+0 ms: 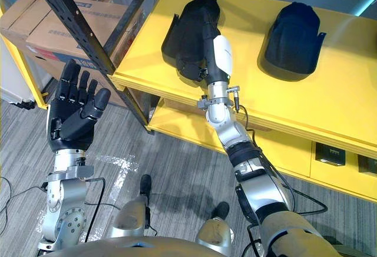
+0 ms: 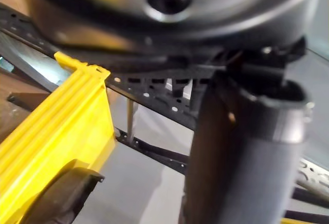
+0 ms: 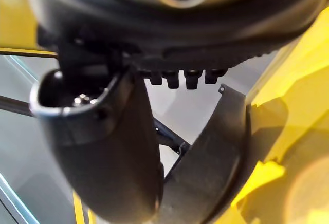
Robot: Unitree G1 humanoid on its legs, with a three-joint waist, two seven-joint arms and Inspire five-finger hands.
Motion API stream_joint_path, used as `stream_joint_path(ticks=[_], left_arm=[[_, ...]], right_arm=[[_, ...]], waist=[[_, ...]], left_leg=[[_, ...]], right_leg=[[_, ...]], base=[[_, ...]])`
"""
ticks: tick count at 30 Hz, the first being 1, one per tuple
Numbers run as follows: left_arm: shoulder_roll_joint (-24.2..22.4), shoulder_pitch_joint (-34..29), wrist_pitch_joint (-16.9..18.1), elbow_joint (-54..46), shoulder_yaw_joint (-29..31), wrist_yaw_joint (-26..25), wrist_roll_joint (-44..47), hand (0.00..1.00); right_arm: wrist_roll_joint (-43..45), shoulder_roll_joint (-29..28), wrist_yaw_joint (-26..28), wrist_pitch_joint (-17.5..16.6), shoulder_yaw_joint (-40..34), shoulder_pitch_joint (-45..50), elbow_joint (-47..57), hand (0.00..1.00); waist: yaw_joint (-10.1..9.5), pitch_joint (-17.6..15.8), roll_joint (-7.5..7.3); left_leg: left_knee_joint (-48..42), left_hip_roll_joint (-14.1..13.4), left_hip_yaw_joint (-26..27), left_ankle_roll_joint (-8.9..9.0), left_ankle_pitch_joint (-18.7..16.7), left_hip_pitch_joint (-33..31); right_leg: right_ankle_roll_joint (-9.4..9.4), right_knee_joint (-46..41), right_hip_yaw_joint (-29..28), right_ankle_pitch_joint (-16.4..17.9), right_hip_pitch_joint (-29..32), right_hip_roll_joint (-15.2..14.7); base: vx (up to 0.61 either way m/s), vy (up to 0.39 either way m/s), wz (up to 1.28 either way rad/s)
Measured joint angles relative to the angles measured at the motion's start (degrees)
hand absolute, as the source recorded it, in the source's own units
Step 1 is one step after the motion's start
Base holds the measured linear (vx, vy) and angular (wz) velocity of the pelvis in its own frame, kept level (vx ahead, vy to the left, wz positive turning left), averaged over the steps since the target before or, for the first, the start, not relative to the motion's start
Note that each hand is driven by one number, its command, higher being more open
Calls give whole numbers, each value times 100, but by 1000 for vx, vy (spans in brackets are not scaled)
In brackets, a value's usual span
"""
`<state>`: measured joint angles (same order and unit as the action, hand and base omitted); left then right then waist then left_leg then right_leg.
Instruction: Walk over and take three plastic housings, then place them on the shelf
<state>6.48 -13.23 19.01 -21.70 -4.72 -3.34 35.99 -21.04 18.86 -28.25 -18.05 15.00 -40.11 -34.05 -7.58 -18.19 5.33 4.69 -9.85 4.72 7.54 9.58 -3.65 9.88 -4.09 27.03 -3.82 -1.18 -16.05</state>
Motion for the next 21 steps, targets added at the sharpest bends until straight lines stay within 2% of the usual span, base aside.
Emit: stream_joint_path(ticks=[4, 13, 17, 21], left_arm=[[-6, 24, 3, 0, -34, -43, 1, 100], [-9, 5, 6, 0, -269, -159, 12, 100], [-11, -22, 8, 4, -398, -159, 23, 100], [-8, -38, 104, 132, -577, -160, 197, 100]], right_arm=[[-2, 0, -158, 99, 12, -335, -213, 100], [-117, 34, -480, 221, 16, -484, -371, 100], [-848, 126, -1116, 229, -1, -512, -298, 100], [-1647, 179, -1571, 291, -31, -482, 526, 100]], waist=[[-2, -195, 24], [-8, -196, 26], [6, -196, 27], [76, -195, 29]], left_leg=[[2, 31, -10, -8, 2, -11], [1, 74, -30, -34, 25, -37], [1, 80, -31, -34, 32, -27], [1, 79, 1, -32, 33, 26]], right_leg=[[2, -84, 9, 11, 32, -55], [14, -97, 50, 0, 29, -101], [51, -95, 47, -24, 21, -106], [66, -87, 1, -36, 4, -106]], base=[[-73, 18, 3], [-16, 5, 2], [0, 0, 0], [-10, -13, -5]])
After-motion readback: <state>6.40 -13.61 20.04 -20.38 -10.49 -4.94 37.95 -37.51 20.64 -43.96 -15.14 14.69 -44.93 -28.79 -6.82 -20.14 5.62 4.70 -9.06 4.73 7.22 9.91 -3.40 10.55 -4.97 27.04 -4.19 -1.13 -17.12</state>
